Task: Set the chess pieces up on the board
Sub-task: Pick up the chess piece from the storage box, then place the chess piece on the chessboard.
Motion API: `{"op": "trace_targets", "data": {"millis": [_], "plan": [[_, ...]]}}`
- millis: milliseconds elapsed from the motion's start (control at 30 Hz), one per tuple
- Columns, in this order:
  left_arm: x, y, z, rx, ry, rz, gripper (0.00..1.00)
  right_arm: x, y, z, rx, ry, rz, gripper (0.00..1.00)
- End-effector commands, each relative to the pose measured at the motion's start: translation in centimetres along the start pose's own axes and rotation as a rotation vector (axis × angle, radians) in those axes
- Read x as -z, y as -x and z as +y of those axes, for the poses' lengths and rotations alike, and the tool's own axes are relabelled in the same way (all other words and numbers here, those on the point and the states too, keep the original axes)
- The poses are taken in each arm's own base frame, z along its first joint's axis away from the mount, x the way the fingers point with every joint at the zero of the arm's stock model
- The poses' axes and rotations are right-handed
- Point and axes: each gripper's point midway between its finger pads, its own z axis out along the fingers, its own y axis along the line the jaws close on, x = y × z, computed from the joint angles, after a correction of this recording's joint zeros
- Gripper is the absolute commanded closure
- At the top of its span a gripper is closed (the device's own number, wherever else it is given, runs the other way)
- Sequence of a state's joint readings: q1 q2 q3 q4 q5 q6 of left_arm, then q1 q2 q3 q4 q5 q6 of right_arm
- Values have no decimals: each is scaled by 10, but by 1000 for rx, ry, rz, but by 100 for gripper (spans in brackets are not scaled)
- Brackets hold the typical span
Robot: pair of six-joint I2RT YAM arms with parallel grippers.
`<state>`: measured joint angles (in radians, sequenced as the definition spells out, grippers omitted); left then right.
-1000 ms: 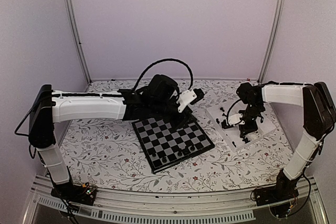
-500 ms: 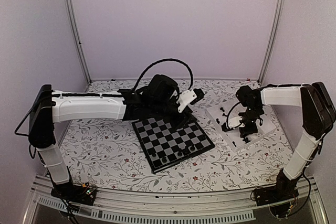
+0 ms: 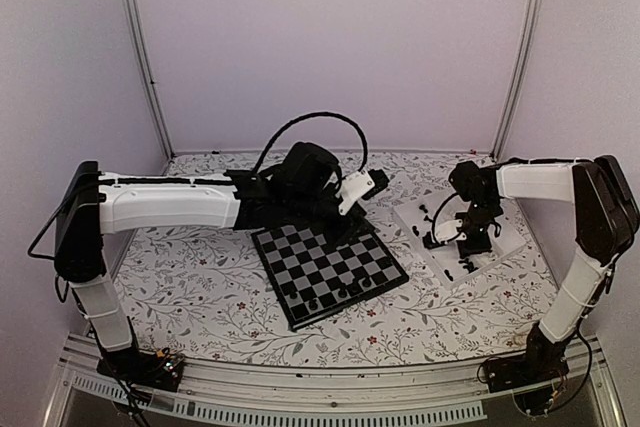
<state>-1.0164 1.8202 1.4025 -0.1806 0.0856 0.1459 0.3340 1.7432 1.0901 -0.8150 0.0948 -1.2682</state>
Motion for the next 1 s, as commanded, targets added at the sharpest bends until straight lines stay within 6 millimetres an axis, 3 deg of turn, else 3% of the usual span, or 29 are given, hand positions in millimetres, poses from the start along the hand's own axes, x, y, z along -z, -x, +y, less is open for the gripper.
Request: {"op": "trace_targets", "data": {"millis": [0, 167, 267, 400, 533, 667, 733, 967], "plan": [[11, 7, 0, -14, -4, -5, 61, 22, 11, -7, -29, 7, -37, 91], [23, 14, 14, -2, 51, -35, 61, 57, 27, -18, -22, -33, -69, 91], [31, 15, 25, 21, 97, -61, 61, 73, 48, -21, -8, -46, -97, 91], [44, 14, 47, 47, 220, -78, 61, 94, 91, -22, 50, -60, -149, 91], [65, 16, 70, 55, 368, -106, 58, 111, 148, -14, 123, -28, -252, 91], [86, 22, 88, 74, 470, -139, 56, 111, 193, -3, 177, 20, -305, 91], [95, 23, 96, 87, 512, -151, 55, 102, 210, 7, 203, 64, -312, 91], [131, 33, 116, 165, 648, -273, 47, 69, 230, 37, 253, 172, -271, 90]]}}
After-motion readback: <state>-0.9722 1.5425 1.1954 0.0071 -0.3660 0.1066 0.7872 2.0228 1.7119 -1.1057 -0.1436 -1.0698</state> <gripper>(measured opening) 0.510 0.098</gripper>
